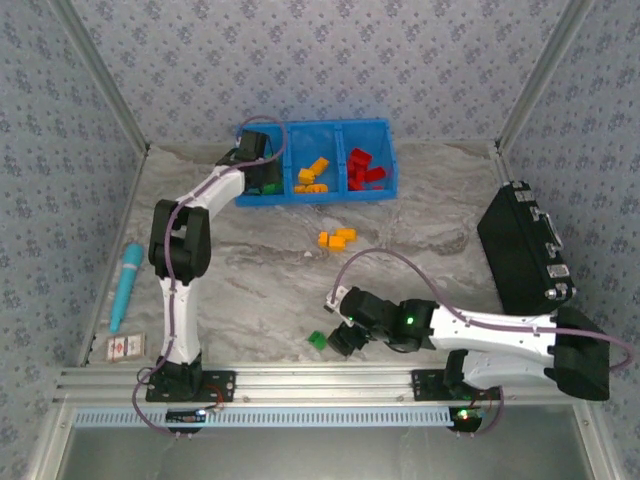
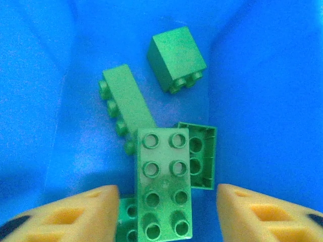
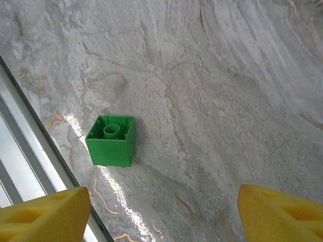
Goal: Sort the legos into containers by color
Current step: Place the lego in the container, then pick up the lego from the bottom-center of the table.
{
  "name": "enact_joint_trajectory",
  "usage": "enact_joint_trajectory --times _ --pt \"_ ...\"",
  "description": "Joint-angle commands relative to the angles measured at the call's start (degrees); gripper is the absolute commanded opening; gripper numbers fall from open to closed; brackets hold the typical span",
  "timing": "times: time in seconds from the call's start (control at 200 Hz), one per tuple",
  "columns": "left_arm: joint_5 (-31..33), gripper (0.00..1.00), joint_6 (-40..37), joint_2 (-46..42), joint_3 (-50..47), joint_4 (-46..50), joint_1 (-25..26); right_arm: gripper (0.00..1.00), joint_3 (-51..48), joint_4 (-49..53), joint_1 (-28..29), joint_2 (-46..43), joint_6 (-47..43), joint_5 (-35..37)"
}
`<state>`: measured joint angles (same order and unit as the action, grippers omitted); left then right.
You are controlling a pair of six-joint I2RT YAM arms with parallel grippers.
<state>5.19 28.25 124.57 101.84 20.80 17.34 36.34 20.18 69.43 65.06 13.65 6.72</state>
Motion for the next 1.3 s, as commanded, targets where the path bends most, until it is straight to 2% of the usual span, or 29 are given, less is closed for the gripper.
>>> enact_joint_trajectory --times 0.0,0.175,0.29,0.43,0.76,0.975,1.185,1.295 --pt "-0.2 0.63 -0.9 1.1 3.6 2.8 -0.4 0.81 0.4 -1.9 0.3 3.1 2.1 -0.5" --pt "-1.1 0.67 -1.3 -1.0 1.8 1.6 -0.4 0.83 1.0 -5.0 1.5 7.5 2.7 -3.2" --pt "-3.4 0.68 -1.6 -5.6 -2.2 -2.1 -0.4 0.83 1.2 -7.4 2.7 9.8 2.7 -2.9" --pt "-5.0 0.70 -3.0 -12.3 -4.9 -2.4 -0.4 0.84 3.3 -7.8 3.1 14.3 0.6 -2.7" --pt "-3.0 0.73 -5.1 -30.0 -13.7 -0.6 -0.4 0.82 10.5 -5.4 1.7 26.3 -5.2 -6.8" --pt "0.3 0.75 -6.8 -41.4 -19.7 2.7 -0.4 0.80 12.1 -3.4 1.7 29.0 -5.0 -6.8" --pt "3.8 0.76 -8.5 -50.0 -25.7 5.6 -0.9 0.70 11.5 -1.7 1.8 29.0 -3.8 -6.1" --pt "4.4 0.77 -9.1 -52.5 -26.9 7.7 -1.6 0.55 11.5 -0.8 1.6 29.1 -3.5 -6.2"
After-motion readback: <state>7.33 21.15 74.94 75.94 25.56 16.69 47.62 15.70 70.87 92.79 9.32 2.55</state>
